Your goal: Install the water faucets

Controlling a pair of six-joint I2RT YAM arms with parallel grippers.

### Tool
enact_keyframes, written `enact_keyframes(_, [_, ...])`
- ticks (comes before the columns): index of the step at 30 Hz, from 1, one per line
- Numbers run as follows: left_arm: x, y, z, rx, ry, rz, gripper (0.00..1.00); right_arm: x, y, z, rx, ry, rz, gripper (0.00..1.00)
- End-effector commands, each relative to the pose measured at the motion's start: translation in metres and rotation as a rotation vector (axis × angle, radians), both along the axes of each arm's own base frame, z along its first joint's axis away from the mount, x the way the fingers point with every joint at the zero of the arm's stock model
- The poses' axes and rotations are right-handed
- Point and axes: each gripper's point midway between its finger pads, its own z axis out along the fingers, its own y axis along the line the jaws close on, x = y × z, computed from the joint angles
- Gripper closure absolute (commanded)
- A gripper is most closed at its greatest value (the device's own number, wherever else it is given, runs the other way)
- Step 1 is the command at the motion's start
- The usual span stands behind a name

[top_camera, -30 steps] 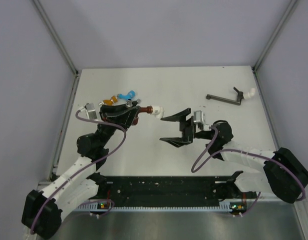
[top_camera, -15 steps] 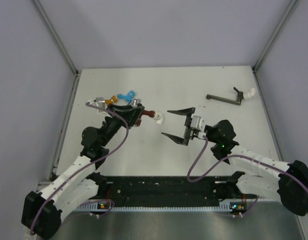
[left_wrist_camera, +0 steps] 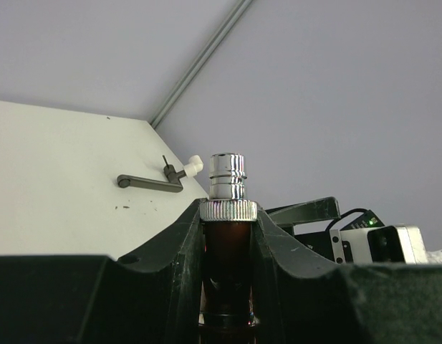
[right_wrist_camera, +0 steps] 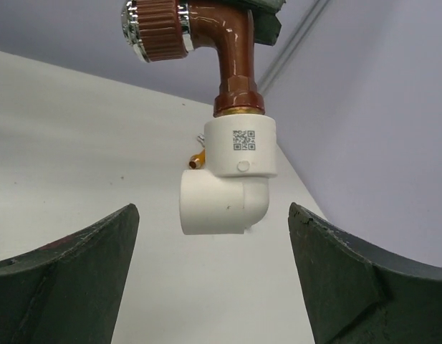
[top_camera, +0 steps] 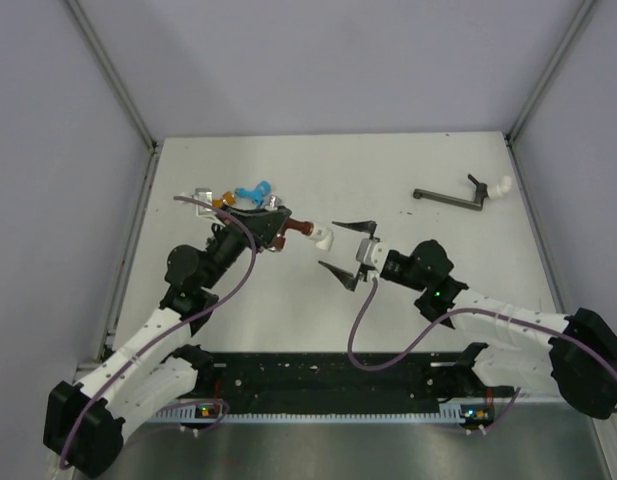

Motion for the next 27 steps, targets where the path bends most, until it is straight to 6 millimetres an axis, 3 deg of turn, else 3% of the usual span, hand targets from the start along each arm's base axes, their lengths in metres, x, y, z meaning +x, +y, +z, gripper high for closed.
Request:
enact_keyframes(1, [-0.011, 0.001, 0.04, -0.066, -0.087, -0.027, 1.0, 0.009, 0.003, 0.03, 0.092, -0.067, -0.039, 0.18])
enact_keyframes(4, [-0.014, 0.0, 0.041, -0.06, -0.096, -0.036, 1.0, 0.01, 0.006, 0.032, 0.117, -0.058, -0.038, 0.31])
enact_keyframes(6, [-0.015, 0.001, 0.04, -0.051, -0.105, -0.035, 1.0, 0.009, 0.009, 0.033, 0.123, -0.048, -0.02, 0.47])
enact_keyframes(8, [-0.015, 0.0, 0.038, -0.027, -0.127, -0.031, 1.0, 0.007, 0.011, 0.033, 0.121, -0.031, -0.001, 0.7])
enact_keyframes(10, [-0.018, -0.001, 0.037, 0.024, -0.18, -0.026, 1.0, 0.002, 0.009, 0.036, 0.136, 0.001, 0.028, 0.84])
enact_keyframes(14, [-0.031, -0.01, 0.031, 0.155, -0.334, -0.08, 1.0, -0.004, -0.003, 0.044, 0.18, 0.149, 0.113, 0.87])
enact_keyframes(19, [-0.074, -0.028, 0.028, 0.245, -0.582, -0.277, 1.0, -0.008, -0.014, 0.046, 0.152, 0.394, 0.198, 0.86])
enact_keyframes(24, [-0.09, -0.036, 0.017, 0.333, -0.667, -0.388, 1.0, -0.005, -0.017, 0.05, 0.133, 0.58, 0.194, 0.83])
enact_keyframes(27, [-0.101, -0.037, 0.014, 0.341, -0.7, -0.433, 1.0, 0.005, -0.023, 0.054, 0.167, 0.654, 0.154, 0.76])
